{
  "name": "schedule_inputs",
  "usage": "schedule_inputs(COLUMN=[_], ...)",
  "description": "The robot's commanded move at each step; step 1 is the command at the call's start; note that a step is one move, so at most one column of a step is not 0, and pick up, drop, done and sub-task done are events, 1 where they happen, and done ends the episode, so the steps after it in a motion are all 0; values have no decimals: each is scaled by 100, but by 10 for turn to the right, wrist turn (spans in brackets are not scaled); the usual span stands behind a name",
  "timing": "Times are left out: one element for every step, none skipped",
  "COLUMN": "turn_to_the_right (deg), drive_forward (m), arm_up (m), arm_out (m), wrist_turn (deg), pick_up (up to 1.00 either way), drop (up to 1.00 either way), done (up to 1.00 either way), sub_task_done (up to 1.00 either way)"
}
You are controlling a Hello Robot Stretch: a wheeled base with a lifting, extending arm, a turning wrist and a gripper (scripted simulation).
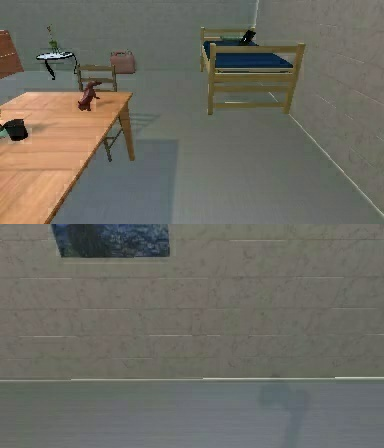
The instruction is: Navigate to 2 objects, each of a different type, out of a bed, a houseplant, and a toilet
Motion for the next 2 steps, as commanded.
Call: schedule_inputs(turn_to_the_right=[0, 0], drive_forward=[100, 100], arm_up=[0, 0], arm_out=[0, 0], wrist_turn=[0, 0], pick_up=[0, 0], drop=[0, 0], done=[0, 0], sub_task_done=[0, 0])
